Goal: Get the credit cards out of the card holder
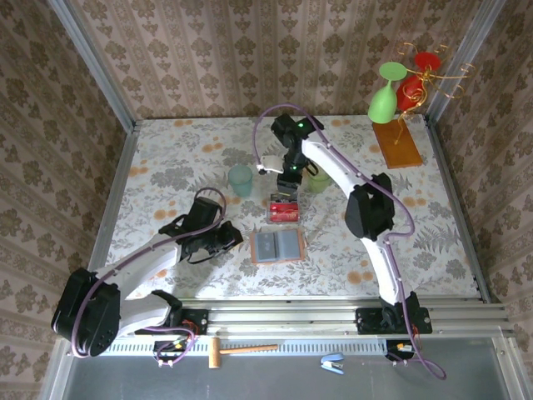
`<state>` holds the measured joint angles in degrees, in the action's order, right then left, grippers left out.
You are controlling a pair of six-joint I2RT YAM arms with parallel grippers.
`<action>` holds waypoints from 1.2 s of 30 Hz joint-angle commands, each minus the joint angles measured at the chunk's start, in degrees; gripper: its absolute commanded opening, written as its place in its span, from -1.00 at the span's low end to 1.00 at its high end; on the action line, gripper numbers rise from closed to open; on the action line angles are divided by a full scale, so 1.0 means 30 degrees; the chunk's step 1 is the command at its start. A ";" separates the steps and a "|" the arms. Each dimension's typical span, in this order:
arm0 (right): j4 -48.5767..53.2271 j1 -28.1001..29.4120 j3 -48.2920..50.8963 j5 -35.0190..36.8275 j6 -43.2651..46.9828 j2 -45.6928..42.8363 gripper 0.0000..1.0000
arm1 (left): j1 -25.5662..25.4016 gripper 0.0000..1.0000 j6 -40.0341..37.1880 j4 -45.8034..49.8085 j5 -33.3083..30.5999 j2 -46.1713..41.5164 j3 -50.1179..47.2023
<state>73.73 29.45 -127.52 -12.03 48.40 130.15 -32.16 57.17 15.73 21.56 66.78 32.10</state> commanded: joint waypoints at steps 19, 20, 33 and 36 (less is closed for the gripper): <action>-1.4211 0.1196 1.4744 -0.2371 -1.7454 -0.9806 -0.34 | 0.0145 -0.74 -0.0904 -0.2301 0.1476 0.4049 0.1481; -1.4918 0.1306 1.5351 -0.2257 -1.8333 -1.0077 -0.36 | 0.0145 -0.74 -0.0893 -0.2408 0.1521 0.4183 0.1516; -1.7393 0.2990 2.0280 -0.0820 -2.7027 -1.2421 -0.57 | -0.0372 -0.74 -0.0299 -0.3499 0.1690 0.4575 0.1135; -1.7741 0.3185 2.1161 -0.1057 -2.8191 -1.2716 -0.59 | -0.0681 -0.75 -0.0064 -0.3819 0.1662 0.4618 0.0883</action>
<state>22.55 38.48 -66.28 -15.46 -28.82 94.13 -33.43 55.90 5.93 25.74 79.94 35.29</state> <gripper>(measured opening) 0.208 0.128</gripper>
